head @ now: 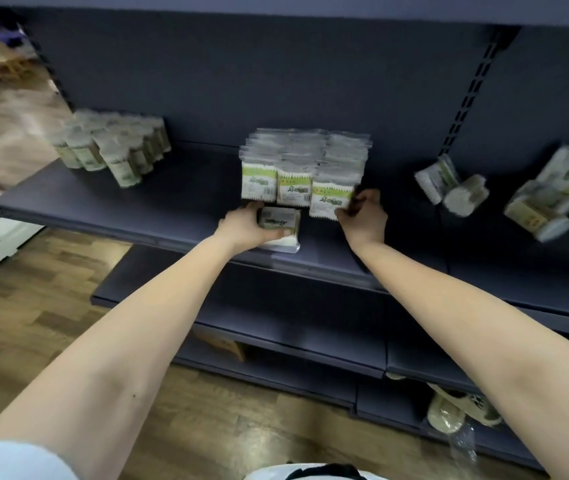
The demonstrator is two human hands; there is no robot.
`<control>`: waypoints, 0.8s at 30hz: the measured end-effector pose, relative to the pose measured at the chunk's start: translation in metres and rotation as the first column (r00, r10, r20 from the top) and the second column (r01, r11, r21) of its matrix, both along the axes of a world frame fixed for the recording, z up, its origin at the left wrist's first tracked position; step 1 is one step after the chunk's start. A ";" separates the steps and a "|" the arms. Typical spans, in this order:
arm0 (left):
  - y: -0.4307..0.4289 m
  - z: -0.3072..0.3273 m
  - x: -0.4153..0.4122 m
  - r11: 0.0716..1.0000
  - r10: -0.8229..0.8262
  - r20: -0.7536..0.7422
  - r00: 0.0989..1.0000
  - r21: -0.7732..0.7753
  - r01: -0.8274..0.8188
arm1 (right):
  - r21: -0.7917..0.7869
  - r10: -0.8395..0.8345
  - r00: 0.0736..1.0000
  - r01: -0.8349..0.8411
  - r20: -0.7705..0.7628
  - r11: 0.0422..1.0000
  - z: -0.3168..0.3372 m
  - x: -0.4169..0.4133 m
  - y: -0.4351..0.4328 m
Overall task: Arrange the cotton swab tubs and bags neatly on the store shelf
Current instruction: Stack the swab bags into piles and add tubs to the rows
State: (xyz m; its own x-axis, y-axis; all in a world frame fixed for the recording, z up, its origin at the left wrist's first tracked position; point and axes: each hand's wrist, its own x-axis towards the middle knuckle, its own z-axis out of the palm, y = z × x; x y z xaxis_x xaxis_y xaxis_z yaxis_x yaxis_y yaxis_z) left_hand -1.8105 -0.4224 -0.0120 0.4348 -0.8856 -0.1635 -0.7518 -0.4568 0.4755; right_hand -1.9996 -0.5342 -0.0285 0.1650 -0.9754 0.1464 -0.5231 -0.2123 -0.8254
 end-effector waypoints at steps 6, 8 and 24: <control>-0.003 0.005 -0.009 0.993 -0.041 -0.171 0.984 -0.117 0.021 | -0.008 0.015 0.990 -0.016 -0.142 1.000 -0.003 0.007 0.000; -0.004 0.006 -0.010 0.990 -0.060 -0.205 0.977 -0.140 0.031 | -0.042 0.017 0.991 -0.022 -0.129 0.999 -0.004 0.006 0.001; -0.010 0.027 -0.002 0.955 -0.188 -0.413 0.891 -0.288 0.067 | -0.331 0.393 0.906 -0.423 -0.156 0.843 0.009 -0.003 0.027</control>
